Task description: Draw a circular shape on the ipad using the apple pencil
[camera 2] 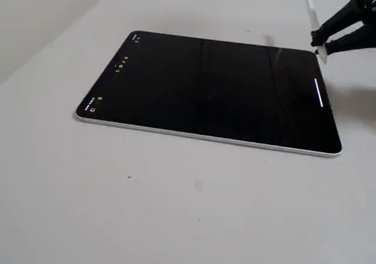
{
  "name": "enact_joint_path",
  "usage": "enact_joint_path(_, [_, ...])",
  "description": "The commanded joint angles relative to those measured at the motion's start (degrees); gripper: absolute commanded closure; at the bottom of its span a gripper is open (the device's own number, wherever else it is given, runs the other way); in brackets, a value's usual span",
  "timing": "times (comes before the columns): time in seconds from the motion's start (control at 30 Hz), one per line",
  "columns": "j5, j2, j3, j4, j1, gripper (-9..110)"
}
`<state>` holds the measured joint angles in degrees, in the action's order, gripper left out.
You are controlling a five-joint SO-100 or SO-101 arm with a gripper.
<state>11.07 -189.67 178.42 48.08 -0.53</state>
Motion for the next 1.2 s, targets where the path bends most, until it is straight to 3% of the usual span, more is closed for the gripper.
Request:
enact_joint_path(0.0, [6.42,-0.79,-3.34,-5.54,0.26,101])
enact_joint_path(0.4, [44.3,3.52,1.05,-34.98,-11.34,102])
enact_joint_path(0.47, [48.34,13.8,1.05,-48.16,-12.22,102])
enact_joint_path(0.63, [54.58,61.87,-5.27,-93.34,-12.04,102])
enact_joint_path(0.77, [56.34,91.41,-18.54,-112.76,-10.37,102])
enact_joint_path(1.17, [58.1,117.95,-41.66,-118.21,-10.55,102])
